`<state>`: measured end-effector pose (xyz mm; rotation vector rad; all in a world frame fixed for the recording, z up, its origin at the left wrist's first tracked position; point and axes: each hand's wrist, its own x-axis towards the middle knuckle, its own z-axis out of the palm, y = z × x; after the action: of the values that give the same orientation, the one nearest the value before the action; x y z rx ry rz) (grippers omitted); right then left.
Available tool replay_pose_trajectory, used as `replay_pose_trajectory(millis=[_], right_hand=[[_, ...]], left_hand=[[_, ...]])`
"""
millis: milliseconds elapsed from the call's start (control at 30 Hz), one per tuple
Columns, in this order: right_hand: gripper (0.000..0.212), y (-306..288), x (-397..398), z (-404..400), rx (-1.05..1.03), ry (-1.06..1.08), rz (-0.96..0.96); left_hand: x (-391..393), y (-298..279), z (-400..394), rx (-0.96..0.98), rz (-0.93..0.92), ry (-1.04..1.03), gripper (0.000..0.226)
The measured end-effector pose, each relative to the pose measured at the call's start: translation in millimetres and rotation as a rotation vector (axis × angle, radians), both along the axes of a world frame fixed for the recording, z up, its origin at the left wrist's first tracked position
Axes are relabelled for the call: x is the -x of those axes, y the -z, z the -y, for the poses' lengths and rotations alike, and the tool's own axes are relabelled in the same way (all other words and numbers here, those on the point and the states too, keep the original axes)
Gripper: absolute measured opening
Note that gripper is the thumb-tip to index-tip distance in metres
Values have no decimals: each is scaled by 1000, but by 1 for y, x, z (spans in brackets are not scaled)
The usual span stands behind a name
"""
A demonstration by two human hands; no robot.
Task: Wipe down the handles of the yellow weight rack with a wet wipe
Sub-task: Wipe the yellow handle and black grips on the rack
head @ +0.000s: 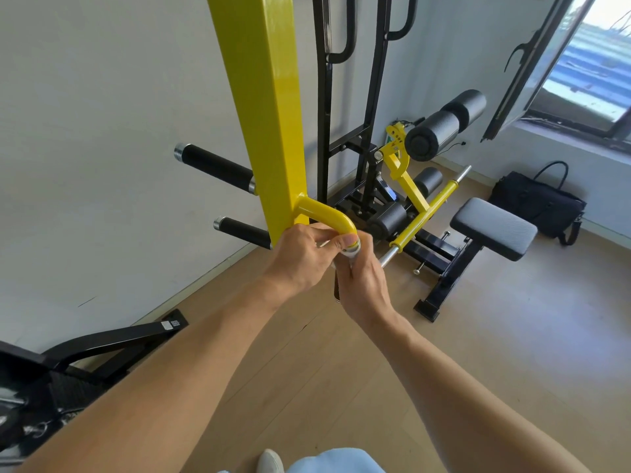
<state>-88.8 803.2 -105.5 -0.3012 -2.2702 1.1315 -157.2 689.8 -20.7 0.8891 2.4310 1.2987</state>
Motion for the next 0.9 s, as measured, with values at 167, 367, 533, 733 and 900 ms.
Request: replay_pose_trajectory(millis=[167, 367, 533, 733, 900], right_hand=[[26, 37, -16, 6, -29, 44, 318], [27, -3, -5, 2, -2, 19, 41], [26, 36, -19, 6, -38, 59, 301], [24, 7, -13, -3, 3, -18, 118], [24, 28, -22, 2, 3, -11, 226]], left_hand=[[-4, 0, -1, 5, -16, -22, 36], [-3, 4, 0, 4, -28, -39, 43], [-8, 5, -1, -14, -10, -43, 42], [-10, 5, -2, 0, -24, -54, 43], [-15, 6, -4, -35, -8, -65, 40]])
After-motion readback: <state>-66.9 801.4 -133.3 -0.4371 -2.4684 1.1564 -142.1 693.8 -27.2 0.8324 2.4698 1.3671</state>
